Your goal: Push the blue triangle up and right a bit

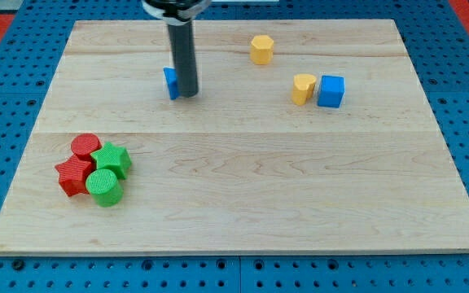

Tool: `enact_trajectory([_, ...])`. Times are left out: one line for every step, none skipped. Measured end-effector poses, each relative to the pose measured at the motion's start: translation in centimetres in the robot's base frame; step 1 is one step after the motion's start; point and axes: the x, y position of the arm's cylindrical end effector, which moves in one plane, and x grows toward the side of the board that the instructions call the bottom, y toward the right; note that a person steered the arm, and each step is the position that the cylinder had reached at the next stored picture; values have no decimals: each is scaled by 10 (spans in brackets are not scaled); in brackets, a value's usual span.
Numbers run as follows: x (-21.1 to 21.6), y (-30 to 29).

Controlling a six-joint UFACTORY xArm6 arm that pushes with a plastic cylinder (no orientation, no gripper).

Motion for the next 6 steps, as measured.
enact_trajectory([21, -21])
enact_trajectory([17, -64])
enact_trajectory([13, -45])
enact_trajectory([1, -25])
enact_trajectory([-34, -19])
enact_trajectory([-48, -18])
